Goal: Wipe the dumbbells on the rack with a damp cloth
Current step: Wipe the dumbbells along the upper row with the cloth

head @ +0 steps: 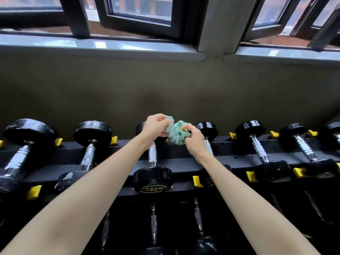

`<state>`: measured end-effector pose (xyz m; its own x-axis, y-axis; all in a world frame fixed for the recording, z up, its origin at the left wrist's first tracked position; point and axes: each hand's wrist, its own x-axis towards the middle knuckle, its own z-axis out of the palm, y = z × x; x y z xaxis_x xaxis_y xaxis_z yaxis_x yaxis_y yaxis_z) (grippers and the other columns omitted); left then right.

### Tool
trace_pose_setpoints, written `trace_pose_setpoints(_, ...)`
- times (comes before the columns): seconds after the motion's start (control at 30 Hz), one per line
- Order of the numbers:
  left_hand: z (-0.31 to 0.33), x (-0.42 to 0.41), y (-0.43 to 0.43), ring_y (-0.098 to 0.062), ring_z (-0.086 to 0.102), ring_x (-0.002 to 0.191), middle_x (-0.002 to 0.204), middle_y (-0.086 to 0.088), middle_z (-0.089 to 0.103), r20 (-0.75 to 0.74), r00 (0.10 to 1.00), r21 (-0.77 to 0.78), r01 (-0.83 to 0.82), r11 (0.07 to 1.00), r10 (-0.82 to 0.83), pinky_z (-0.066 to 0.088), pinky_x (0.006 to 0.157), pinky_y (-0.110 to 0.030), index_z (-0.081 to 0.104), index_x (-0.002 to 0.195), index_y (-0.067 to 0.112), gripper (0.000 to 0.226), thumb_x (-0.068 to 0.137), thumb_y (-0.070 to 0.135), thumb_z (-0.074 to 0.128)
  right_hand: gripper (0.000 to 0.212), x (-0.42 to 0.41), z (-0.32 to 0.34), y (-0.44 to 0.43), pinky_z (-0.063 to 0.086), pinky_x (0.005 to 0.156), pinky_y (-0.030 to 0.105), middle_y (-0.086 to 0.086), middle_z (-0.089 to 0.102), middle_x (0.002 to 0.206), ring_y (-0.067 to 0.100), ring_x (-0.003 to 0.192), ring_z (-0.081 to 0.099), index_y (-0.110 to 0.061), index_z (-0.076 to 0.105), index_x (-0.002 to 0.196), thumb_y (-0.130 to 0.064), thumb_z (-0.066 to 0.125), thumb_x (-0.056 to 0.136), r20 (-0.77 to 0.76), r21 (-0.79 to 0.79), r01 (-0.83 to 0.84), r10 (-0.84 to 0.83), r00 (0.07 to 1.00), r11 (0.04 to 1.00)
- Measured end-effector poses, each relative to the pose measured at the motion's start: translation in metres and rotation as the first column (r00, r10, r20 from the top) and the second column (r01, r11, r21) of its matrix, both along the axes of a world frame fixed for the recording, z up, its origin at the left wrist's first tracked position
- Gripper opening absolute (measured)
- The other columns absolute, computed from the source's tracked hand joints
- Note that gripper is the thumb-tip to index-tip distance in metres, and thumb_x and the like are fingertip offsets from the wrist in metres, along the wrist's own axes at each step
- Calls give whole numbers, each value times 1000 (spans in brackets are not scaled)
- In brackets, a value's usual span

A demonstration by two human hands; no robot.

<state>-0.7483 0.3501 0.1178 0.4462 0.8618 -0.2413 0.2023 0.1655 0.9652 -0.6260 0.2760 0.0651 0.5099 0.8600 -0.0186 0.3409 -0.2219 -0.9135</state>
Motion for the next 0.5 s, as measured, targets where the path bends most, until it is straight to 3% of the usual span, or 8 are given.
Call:
trace_pose_setpoints(0.1,1,8,-6,-12,53,56,78,-8,60,27,992,-49,125,991,-124,54,55,-21,62,108,0,33,89,-6,36,40,0,2,-1,37,64,16,6,56,97,18,87,47,-12,61,87,18,38,73,99,-13,-11,12,995,1000)
trace_pose_setpoints(0.13,0,9,-6,-12,52,56,79,-7,60,-2,986,-25,168,985,-169,54,54,-20,62,111,0,34,89,-8,36,38,0,2,-3,39,62,17,8,58,94,20,83,50,-13,60,82,17,39,72,28,1,-19,19,999,1000)
trace_pose_setpoints(0.2,-4,10,-6,-11,50,52,91,-3,56,-94,964,83,257,963,-249,50,44,-18,60,114,5,27,91,-1,47,33,5,4,-7,47,66,23,11,63,91,23,81,56,-11,62,80,12,39,75,-322,34,-19,29,946,999)
trace_pose_setpoints(0.27,-7,12,-4,-12,47,52,101,-2,47,-235,931,196,328,924,-281,42,37,-18,59,112,12,25,88,7,57,29,14,5,-10,52,76,34,16,65,92,27,84,60,-1,64,90,-2,36,82,-722,62,-4,48,690,998)
trace_pose_setpoints(0.3,-8,16,-4,-12,48,56,103,-2,44,-293,912,236,361,902,-288,40,36,-17,58,112,14,26,86,9,60,33,19,3,-11,52,82,40,18,66,94,29,87,61,4,63,97,-13,37,87,-826,70,-3,60,561,998)
trace_pose_setpoints(0.33,-10,19,-3,-12,49,64,105,-2,40,-335,894,259,391,883,-298,39,36,-15,58,112,14,28,85,10,62,39,22,2,-11,50,88,44,19,66,98,30,90,62,5,62,104,-24,40,91,-860,65,-16,64,507,998)
trace_pose_setpoints(0.4,-12,26,-4,-12,50,79,108,-2,37,-351,869,245,446,861,-350,42,40,-12,57,114,14,31,84,8,62,43,26,-3,-9,48,92,44,15,68,102,26,92,65,0,62,110,-37,46,94,-861,55,-66,81,502,996)
trace_pose_setpoints(0.5,-17,29,0,-11,59,85,111,2,46,-137,890,82,448,890,-435,56,59,-19,57,119,12,38,86,-6,56,31,34,-14,-2,53,85,32,5,73,98,16,86,70,-10,65,104,-26,39,100,-858,59,-132,118,499,989)
